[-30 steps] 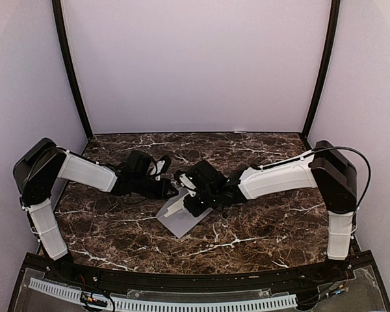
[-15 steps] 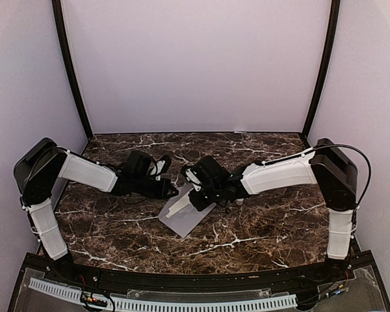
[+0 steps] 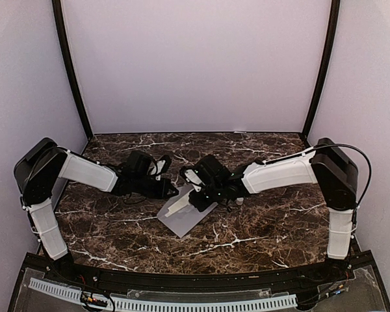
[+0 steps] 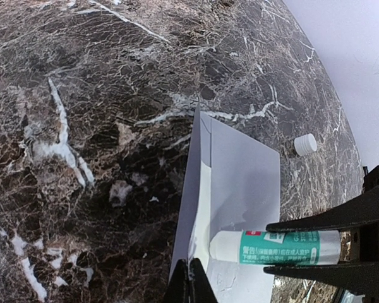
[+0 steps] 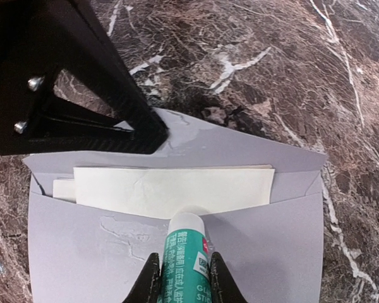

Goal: Place the letter into the envelope and seal it
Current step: Paint the envelope at the center of the board.

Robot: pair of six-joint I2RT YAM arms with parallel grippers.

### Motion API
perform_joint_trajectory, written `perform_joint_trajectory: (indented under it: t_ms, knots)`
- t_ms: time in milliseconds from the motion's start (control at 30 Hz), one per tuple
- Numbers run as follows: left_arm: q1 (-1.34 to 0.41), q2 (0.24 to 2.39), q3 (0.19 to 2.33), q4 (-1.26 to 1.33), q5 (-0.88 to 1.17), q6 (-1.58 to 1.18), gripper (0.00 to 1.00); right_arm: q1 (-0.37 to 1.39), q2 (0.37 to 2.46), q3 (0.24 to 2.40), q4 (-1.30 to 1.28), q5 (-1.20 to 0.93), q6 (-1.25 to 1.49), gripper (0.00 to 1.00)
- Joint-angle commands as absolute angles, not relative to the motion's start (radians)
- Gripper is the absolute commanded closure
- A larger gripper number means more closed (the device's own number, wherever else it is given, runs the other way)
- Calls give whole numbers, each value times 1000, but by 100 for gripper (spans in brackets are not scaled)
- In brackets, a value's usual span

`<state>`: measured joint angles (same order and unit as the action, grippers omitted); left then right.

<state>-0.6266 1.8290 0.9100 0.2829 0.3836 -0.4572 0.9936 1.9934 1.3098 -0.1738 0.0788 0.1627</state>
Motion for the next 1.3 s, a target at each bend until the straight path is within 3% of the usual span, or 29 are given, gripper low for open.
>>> perform_joint_trajectory:
  t_ms: [0, 400, 767, 1267]
  knots:
    - [-632, 1842, 917, 250, 379, -463, 100, 1031, 1994, 1285, -206, -53, 125, 100]
    - [-632, 1842, 919, 247, 379, -462, 100, 1066, 2005, 1307, -214, -102, 106, 100]
    - [-632, 1841, 919, 250, 384, -453, 100, 1032, 2013, 1316, -285, 89, 192, 100]
    - [-632, 1842, 918, 253, 383, -446, 100, 950, 2025, 1306, -326, 162, 238, 100]
